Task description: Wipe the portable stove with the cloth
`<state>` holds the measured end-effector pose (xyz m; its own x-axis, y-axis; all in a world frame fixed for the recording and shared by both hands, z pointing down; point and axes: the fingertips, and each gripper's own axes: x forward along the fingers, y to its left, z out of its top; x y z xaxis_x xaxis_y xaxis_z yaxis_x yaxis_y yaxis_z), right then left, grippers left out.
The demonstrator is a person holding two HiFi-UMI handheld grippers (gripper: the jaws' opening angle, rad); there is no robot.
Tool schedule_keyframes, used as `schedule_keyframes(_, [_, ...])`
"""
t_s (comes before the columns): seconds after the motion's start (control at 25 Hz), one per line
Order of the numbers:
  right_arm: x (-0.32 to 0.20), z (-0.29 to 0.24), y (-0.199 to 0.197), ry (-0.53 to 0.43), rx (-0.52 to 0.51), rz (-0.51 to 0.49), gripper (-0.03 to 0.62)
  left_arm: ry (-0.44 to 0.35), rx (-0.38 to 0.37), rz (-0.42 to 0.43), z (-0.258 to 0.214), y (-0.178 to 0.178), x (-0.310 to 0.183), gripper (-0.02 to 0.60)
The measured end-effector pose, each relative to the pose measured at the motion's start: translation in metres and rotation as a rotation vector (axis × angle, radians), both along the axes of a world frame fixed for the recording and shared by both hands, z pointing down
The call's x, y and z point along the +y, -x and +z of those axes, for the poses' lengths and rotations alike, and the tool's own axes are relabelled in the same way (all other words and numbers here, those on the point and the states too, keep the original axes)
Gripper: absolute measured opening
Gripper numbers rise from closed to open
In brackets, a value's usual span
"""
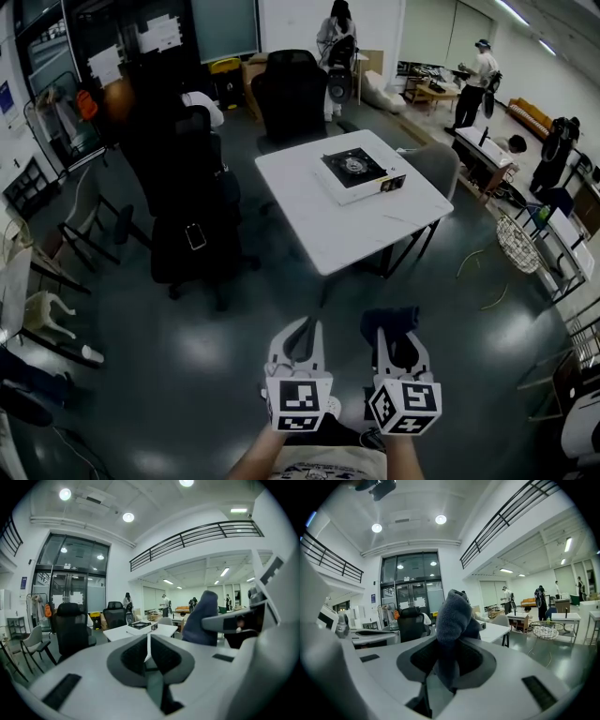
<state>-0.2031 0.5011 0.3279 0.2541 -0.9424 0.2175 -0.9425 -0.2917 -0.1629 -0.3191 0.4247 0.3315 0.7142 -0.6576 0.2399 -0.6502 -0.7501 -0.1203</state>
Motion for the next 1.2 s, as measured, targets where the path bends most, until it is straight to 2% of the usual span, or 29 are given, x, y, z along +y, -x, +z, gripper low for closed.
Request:
schedule_keyframes(0.28, [-0.026, -0.002, -0.062, -0.002, -0.003, 0.005, 0.109, -0.005, 0.011, 0.012, -0.005, -0.061, -0.023, 0.031])
schedule_keyframes(0.72, [-0.065, 0.013, -0.112, 0.030, -0.034, 0.016, 0.109, 0.037, -0.011, 0.019, 0.010, -0.113, -0.066, 0.031])
schedule_keyframes(1.2, [-0.164, 0.016, -0.191, 0.040, -0.025, 0.059, 0.109, 0.047, -0.009, 0.061, 0.016, -0.198, -0.168, 0.031])
